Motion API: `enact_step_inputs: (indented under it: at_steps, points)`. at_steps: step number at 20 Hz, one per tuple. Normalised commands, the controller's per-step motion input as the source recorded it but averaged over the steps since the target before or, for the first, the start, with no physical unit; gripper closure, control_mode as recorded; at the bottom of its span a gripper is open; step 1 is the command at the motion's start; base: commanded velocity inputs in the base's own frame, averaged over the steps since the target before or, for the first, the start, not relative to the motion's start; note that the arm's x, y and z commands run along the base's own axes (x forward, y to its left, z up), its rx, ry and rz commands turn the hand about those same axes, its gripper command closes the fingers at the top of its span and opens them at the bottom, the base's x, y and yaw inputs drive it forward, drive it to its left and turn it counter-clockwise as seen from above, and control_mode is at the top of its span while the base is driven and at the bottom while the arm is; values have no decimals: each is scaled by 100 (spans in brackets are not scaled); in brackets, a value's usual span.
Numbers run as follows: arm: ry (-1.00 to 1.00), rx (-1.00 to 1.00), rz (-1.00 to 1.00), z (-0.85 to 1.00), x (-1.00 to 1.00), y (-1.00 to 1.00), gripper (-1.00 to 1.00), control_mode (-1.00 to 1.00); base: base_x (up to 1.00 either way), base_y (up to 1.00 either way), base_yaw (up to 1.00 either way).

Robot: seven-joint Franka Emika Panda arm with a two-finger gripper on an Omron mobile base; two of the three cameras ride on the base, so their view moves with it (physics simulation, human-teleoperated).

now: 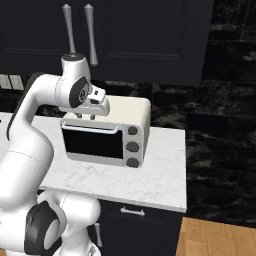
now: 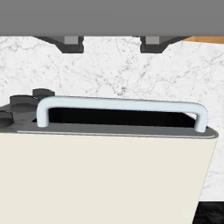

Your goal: Navigate to the electric kettle.

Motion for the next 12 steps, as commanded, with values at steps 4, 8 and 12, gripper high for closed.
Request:
enact_step_inputs:
  at_steps: [4, 8, 12]
  points:
    - [0, 0, 0, 0, 0, 0, -100, 100, 0, 0, 0]
    - [0, 0, 0, 0, 0, 0, -100, 100, 0, 0, 0]
    - [0, 0, 0, 0, 0, 0, -100, 100, 0, 0, 0]
